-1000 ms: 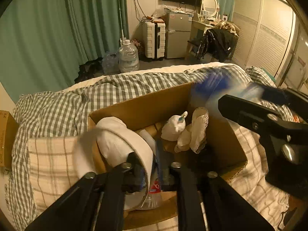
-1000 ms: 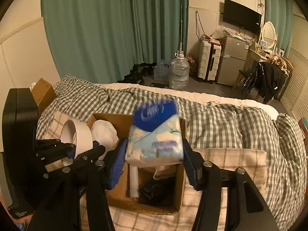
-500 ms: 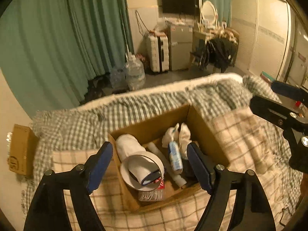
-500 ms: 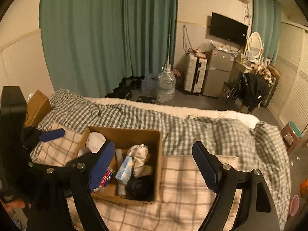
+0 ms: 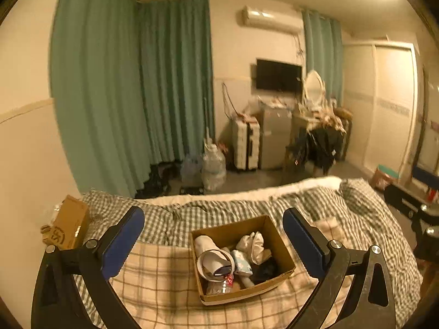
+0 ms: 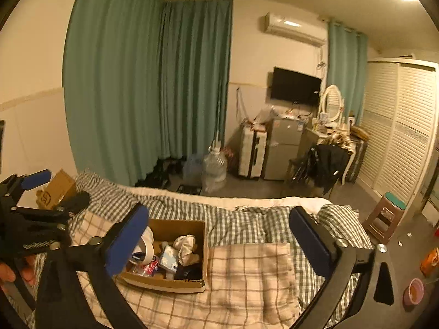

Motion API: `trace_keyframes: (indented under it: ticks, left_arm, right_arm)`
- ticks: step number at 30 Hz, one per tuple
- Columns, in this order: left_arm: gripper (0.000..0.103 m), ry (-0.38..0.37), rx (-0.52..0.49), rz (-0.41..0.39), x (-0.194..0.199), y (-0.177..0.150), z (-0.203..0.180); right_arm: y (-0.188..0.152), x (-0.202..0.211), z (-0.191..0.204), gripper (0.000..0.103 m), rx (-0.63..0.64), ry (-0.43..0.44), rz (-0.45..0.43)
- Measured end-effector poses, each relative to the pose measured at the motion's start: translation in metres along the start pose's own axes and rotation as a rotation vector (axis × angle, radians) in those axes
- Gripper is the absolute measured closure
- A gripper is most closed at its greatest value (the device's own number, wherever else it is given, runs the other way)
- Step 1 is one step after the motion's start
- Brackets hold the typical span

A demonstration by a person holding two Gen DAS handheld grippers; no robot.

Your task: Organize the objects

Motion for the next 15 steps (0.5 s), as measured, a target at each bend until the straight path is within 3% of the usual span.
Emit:
trace_keyframes:
  ticks: [7,11,15]
  left_arm:
    - [0.000,0.048,0.085,-0.028,0.006,-0.039,0.011]
    - [0.000,0.072,0.129,-0.030,-0.011,-0.078,0.014]
    - [0.000,0.106,0.106,-0.002,-0.038,-0.117,0.011]
  right_arm:
    - [-0.044,-0.002,-0.002,0.000,-0.041,0.041,0.000]
    - [-0.075,-0.027,0.002,0.000,-0.039,0.041,0.028]
    - [-0.107,-0.057,0.008,0.000,-0.012,0.013,0.040]
Point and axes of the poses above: each gripper's, at about its wrist camera, not at the fingertips, and x roughly against the way its jaws point, z to its left, y to its top, the point moved 6 cm from there along -x, roughly the way its jaws point, and after that the axes turned 11 degrees about z, right-handed, at the moved point
